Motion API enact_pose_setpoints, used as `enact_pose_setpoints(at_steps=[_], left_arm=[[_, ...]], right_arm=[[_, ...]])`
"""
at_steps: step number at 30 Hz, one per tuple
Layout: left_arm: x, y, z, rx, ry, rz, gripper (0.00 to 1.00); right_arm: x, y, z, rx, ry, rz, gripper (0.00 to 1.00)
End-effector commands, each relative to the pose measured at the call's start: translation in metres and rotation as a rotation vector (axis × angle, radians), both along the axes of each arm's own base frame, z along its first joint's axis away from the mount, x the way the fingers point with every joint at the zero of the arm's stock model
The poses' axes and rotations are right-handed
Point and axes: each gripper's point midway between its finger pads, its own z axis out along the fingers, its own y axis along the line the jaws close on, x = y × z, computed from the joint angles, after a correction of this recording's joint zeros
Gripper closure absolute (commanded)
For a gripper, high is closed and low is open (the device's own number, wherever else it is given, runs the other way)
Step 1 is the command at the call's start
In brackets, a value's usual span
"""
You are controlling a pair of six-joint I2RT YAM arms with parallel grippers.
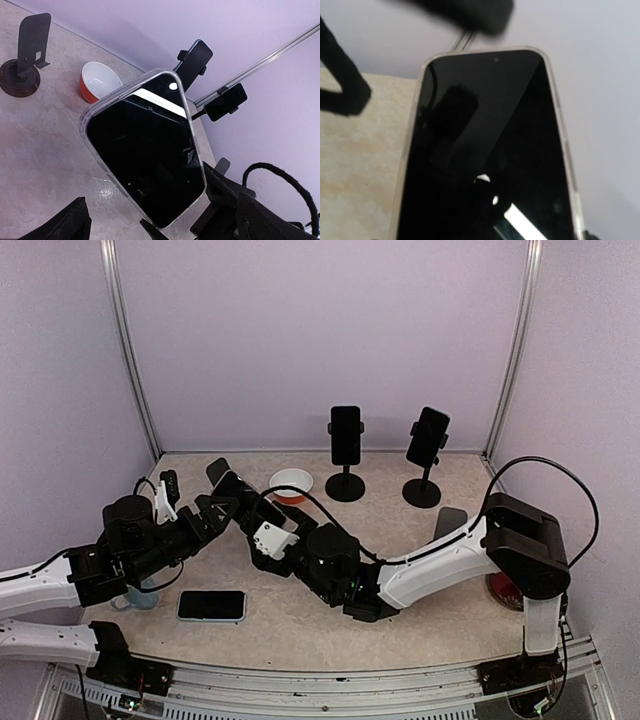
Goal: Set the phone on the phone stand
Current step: Pass from the right arm to the left
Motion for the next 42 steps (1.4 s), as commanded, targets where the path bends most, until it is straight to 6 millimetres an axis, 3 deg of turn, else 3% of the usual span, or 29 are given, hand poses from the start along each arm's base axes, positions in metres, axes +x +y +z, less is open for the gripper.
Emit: enact_pose_setpoints(at_steps=[1,6,14,25,42], left_arm=[[0.006,0.003,0.007,-0.032,0.011,0.020,0.01],[0.008,0.005,0.008,-0.060,0.016,0.026,0.01],[0.001,0.001,0.031,-0.163,-0.057,-0.020,0.01],[0.009,-0.001,0.018,-0.115,0.004,0.003,0.01],[0.013,0.002,0.024,-0.135,-0.001,0.022,0.01]], right_arm=[[-0.012,-0.001,0.045,0.110,-0.113,-0.024,0.95],[-0.018,0.000,0.043,0.079,-0.175,-0.049,0.95],[-0.022,0.008,0.032,0.049,-0.176,-0.038,0.95],[-0.030,0.006,0.041,0.037,-0.235,-0.052,0.95],[-0.046,0.011,0.036,-0.022,-0.350,-0.064,0.95]])
